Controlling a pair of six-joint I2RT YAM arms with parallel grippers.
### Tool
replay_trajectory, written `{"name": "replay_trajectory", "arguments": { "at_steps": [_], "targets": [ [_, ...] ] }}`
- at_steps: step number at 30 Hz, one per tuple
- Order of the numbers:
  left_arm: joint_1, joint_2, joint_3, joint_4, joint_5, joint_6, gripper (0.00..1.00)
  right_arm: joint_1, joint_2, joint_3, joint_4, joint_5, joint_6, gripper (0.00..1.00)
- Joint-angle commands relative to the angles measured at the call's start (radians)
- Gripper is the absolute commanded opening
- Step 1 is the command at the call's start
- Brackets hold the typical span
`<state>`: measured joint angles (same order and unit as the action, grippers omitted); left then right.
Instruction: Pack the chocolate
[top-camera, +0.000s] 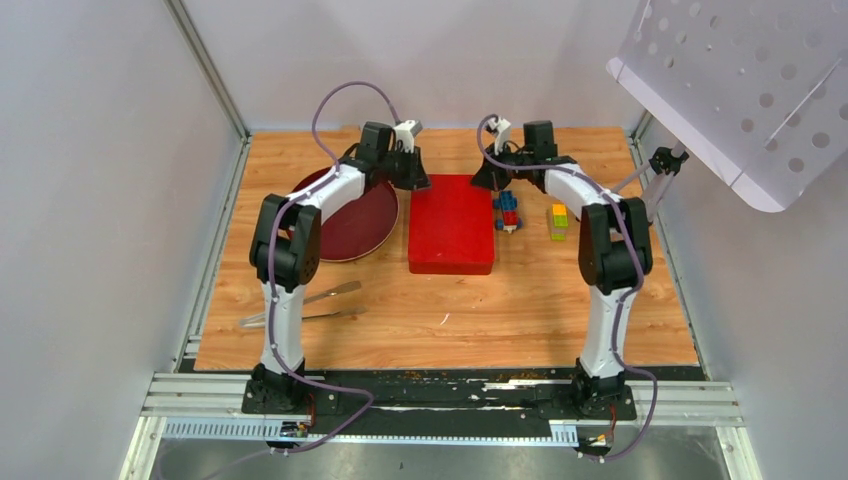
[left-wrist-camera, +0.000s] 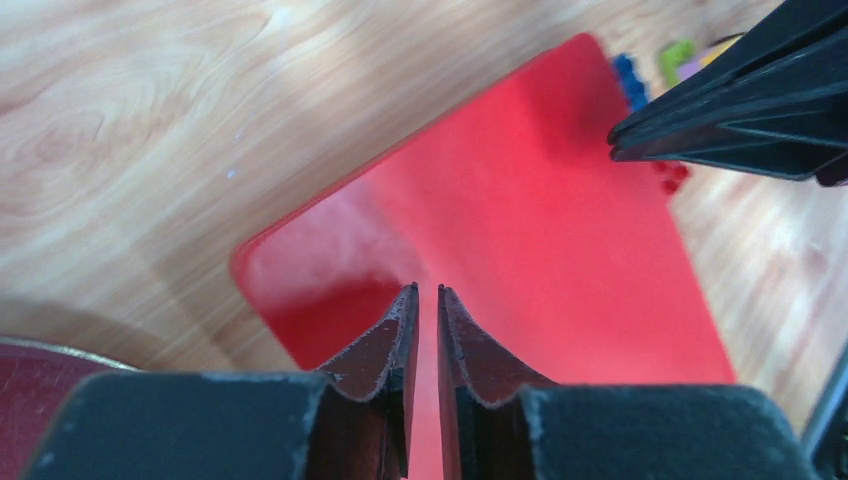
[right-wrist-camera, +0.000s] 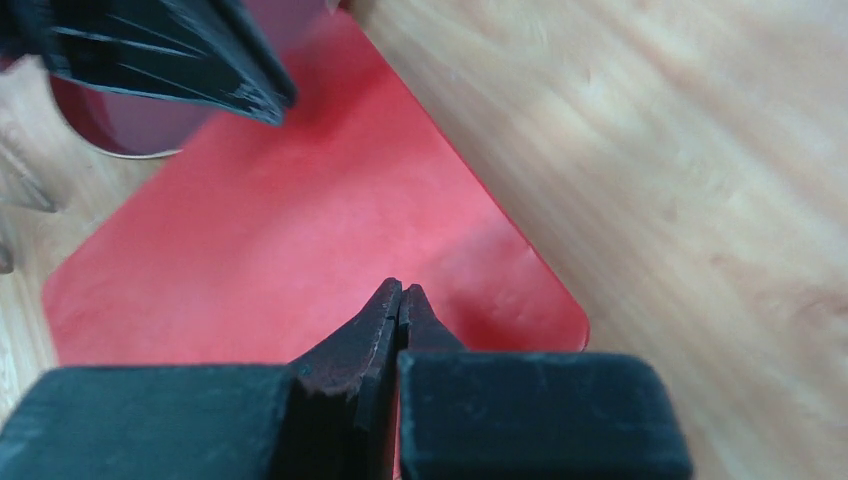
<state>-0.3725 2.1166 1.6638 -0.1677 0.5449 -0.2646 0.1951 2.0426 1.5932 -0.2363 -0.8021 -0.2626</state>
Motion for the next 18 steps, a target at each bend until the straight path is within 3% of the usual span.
{"name": "replay_trajectory", "arguments": {
  "at_steps": [1,5,11,18],
  "targets": [
    [0.000,0.074,-0.047,-0.040,-0.135,-0.034,0.18,0.005,0.126,0.001,0.082,0.117,0.180,0.00],
    [-0.003,0.098,-0.095,-0.038,-0.141,-0.043,0.18,0.002,0.196,0.027,0.049,0.176,0.199,0.00],
    [-0.006,0.054,-0.102,-0.001,-0.084,-0.018,0.20,0.000,0.142,0.001,0.090,0.097,0.231,0.00],
    [-0.006,-0.103,0.006,0.001,-0.040,0.113,0.48,0.000,-0.113,-0.077,0.137,-0.011,0.276,0.02]
  ]
}}
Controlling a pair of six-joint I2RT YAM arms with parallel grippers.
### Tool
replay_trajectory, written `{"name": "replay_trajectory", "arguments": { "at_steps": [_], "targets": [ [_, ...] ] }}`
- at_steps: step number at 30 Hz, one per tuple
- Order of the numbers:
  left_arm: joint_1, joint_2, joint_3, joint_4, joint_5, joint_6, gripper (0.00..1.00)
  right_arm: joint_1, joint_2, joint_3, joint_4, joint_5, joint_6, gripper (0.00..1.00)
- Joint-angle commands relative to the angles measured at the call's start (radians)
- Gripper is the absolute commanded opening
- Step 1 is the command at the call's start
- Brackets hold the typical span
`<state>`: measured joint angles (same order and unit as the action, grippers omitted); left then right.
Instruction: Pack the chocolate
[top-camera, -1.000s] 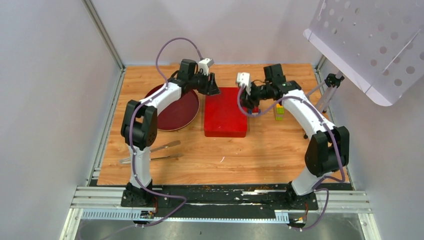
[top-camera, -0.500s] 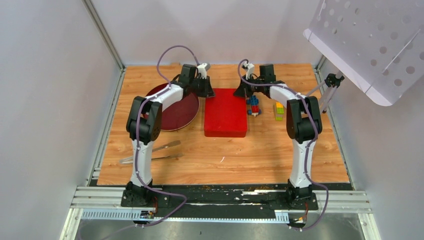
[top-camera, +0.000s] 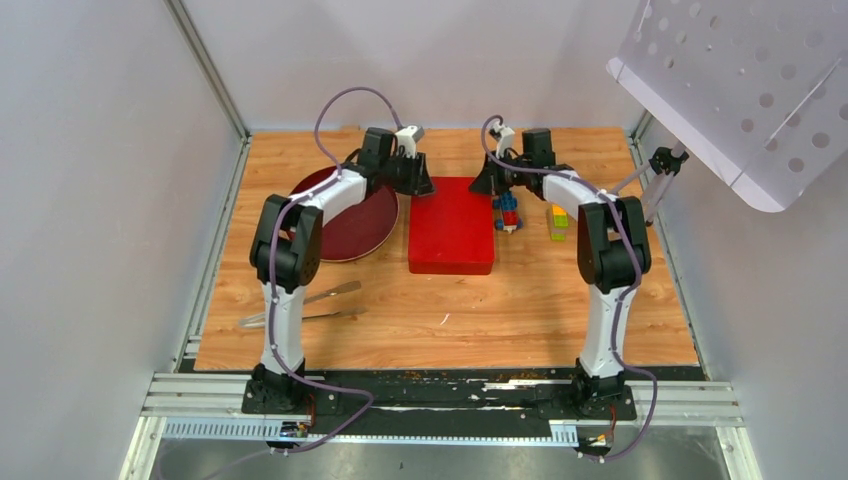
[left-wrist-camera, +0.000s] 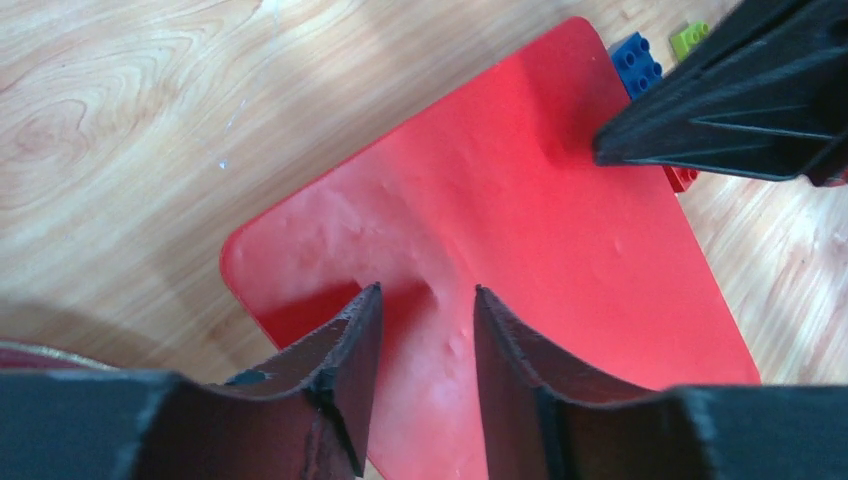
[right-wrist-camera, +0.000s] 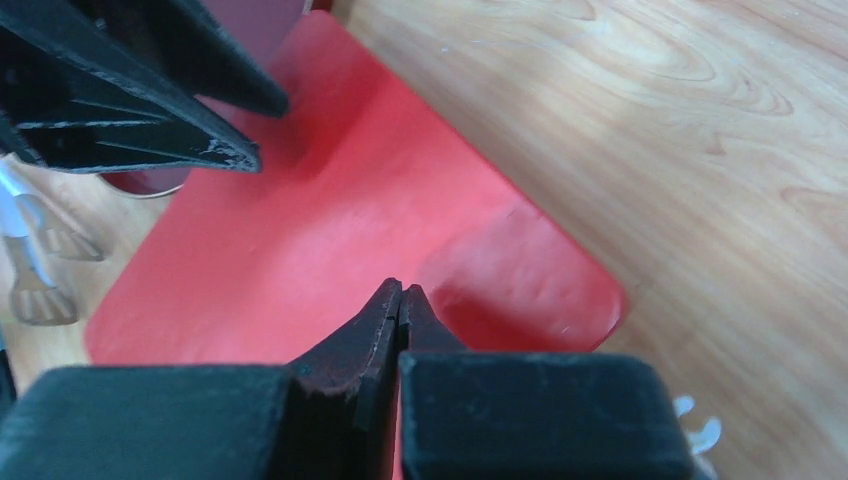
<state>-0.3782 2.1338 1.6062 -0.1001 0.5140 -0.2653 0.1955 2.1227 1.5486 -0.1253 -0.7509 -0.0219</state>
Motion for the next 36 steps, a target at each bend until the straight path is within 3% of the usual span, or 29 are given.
{"name": "replay_trajectory", "arguments": {
  "at_steps": [1,5,7,10,15,20,24,27,29,30,31,36],
  "targets": [
    [-0.001,-0.145,0.080,-0.086,-0.007,0.145,0.49,-0.001,-0.231,-0.049,0.019,-0.063,0.028,0.03],
    [-0.001,-0.248,0.061,-0.184,0.042,0.247,0.48,-0.001,-0.355,-0.129,-0.044,-0.045,-0.085,0.06],
    [0.002,-0.298,-0.036,-0.195,0.093,0.236,0.47,0.000,-0.394,-0.184,-0.056,-0.042,-0.118,0.06],
    [0.009,-0.339,-0.178,-0.118,0.157,0.125,0.45,-0.002,-0.407,-0.279,-0.014,-0.048,-0.100,0.06],
    [0.018,-0.303,-0.382,-0.025,0.116,-0.055,0.38,0.018,-0.305,-0.369,0.011,-0.044,-0.033,0.03],
    [0.004,-0.250,-0.376,-0.024,0.074,-0.045,0.37,0.032,-0.256,-0.384,-0.014,-0.027,-0.068,0.02],
    [0.008,-0.287,-0.294,-0.067,0.084,0.005,0.40,0.014,-0.327,-0.288,-0.091,-0.010,-0.117,0.03],
    [0.026,-0.359,-0.188,-0.120,0.097,0.116,0.48,0.002,-0.417,-0.195,-0.222,0.046,-0.243,0.17],
    [0.040,-0.401,-0.121,-0.177,0.036,0.218,0.57,-0.003,-0.474,-0.175,-0.292,0.125,-0.322,0.38],
    [0.047,-0.418,-0.088,-0.203,-0.008,0.260,0.86,-0.007,-0.498,-0.179,-0.309,0.165,-0.345,0.45],
    [0.056,-0.432,-0.073,-0.219,-0.050,0.299,0.98,-0.013,-0.521,-0.183,-0.327,0.199,-0.361,0.49],
    [0.128,-0.499,-0.052,-0.264,-0.185,0.300,1.00,-0.039,-0.608,-0.192,-0.340,0.395,-0.312,0.58]
  ]
}}
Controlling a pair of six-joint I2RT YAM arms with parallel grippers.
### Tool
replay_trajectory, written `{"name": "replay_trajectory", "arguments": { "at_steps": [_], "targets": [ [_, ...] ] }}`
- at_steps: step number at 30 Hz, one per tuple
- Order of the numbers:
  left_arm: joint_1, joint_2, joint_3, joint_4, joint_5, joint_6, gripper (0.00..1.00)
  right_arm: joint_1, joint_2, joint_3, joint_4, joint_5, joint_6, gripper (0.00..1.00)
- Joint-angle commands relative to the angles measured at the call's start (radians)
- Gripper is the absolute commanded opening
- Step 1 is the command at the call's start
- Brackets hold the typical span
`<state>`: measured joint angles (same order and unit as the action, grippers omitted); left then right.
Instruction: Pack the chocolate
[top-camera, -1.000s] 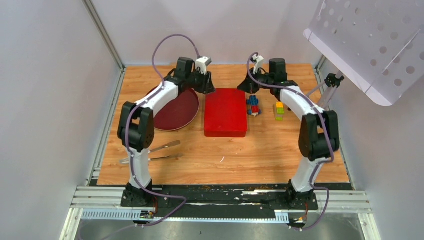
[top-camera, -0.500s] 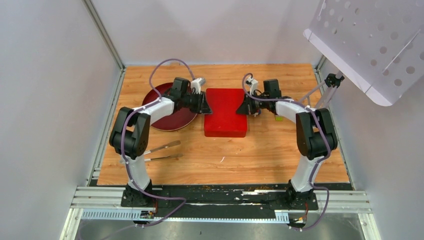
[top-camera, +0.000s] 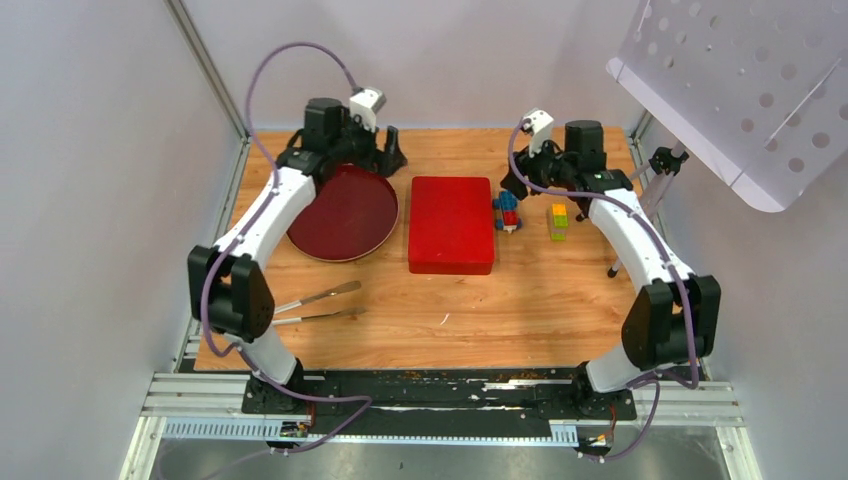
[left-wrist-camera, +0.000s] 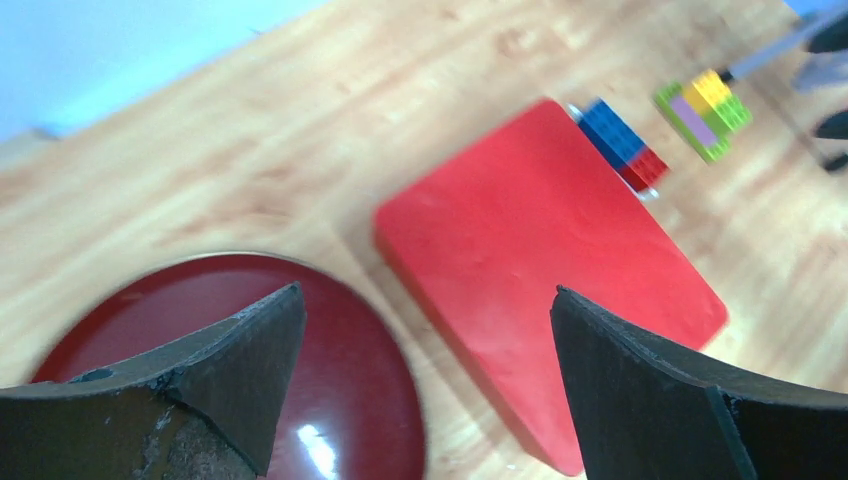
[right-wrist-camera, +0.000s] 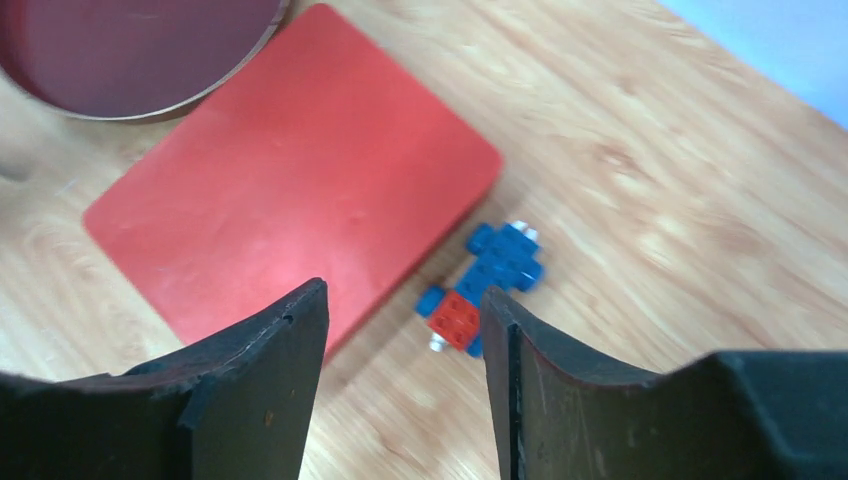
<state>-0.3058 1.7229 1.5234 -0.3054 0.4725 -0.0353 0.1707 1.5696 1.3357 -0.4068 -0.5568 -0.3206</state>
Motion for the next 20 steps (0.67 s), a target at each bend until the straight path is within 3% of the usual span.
{"name": "replay_trajectory", "arguments": {
  "at_steps": [1,3,5,11,20],
  "targets": [
    [0.074,-0.102,0.024,-0.059,-0.174,0.056,1.00,-0.014,-0.080,0.017,-0.049,0.258,0.011,0.59],
    [0.086,-0.121,0.014,-0.068,-0.233,0.040,1.00,-0.014,-0.123,-0.015,0.004,0.331,0.082,0.66],
    [0.086,-0.138,-0.009,-0.064,-0.281,0.047,1.00,-0.013,-0.149,-0.050,0.048,0.387,0.147,0.98],
    [0.091,-0.213,-0.014,-0.124,-0.327,0.242,1.00,-0.009,-0.165,0.023,0.022,0.600,0.160,1.00],
    [0.096,-0.223,-0.015,-0.095,-0.373,0.088,1.00,-0.010,-0.186,0.097,0.051,0.600,0.146,1.00]
  ]
}}
